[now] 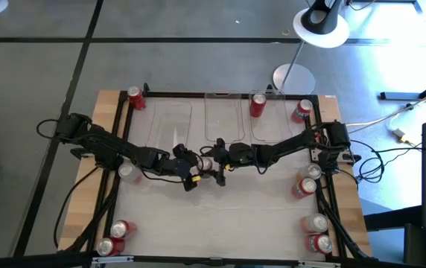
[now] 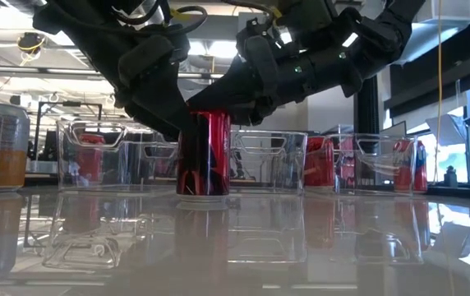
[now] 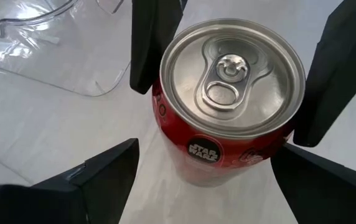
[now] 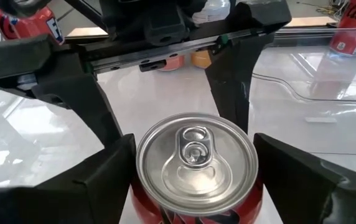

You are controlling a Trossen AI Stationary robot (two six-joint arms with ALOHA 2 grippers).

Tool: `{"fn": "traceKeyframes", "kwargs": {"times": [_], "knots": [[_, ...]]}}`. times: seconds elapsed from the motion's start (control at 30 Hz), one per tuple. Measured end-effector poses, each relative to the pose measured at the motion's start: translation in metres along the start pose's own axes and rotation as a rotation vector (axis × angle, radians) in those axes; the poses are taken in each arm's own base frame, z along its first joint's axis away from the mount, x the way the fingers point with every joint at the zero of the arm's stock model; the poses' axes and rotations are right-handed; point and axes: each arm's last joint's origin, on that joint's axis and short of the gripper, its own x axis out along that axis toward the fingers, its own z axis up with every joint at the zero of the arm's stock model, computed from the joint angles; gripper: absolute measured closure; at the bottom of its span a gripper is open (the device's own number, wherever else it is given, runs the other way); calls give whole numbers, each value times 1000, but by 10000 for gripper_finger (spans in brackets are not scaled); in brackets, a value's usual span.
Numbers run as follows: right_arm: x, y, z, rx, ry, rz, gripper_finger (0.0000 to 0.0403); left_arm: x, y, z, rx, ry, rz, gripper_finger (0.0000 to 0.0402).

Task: Sort soda cans
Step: Put the top middle red black soda can into the right transparent bin

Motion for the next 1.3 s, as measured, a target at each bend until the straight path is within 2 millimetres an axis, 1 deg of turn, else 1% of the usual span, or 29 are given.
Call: {"fn": "traceKeyframes", "kwargs": {"times": [0.1,0.27,0.37,0.47,0.77,0.83,0.9,0.97,1.1,1.2,1.3], "knots": [[0,0,0,-9,2,-2,72,0,0,0,-5,-3,2,54],[0,-1,-3,-29,21,-19,28,0,0,1,0,-6,7,54],[0,-1,-3,-28,14,-40,10,0,0,1,6,-5,8,54],[0,-2,-2,-29,4,-56,4,0,1,1,10,-4,9,54],[3,-2,-4,-30,-8,-77,8,0,1,0,16,2,10,54],[3,-2,-4,-28,-8,-77,12,0,1,0,16,2,9,54],[3,-2,-4,-28,-7,-76,26,0,1,0,20,2,8,54],[3,-2,-4,-28,-8,-77,53,0,1,0,28,1,8,54],[2,-2,-2,-24,-9,-79,121,-1,0,1,23,-5,2,54],[-2,-2,2,-26,3,-81,123,-6,0,2,20,-8,-5,54],[-12,-2,14,-27,8,-81,123,-17,2,5,2,-19,-18,54]]}}
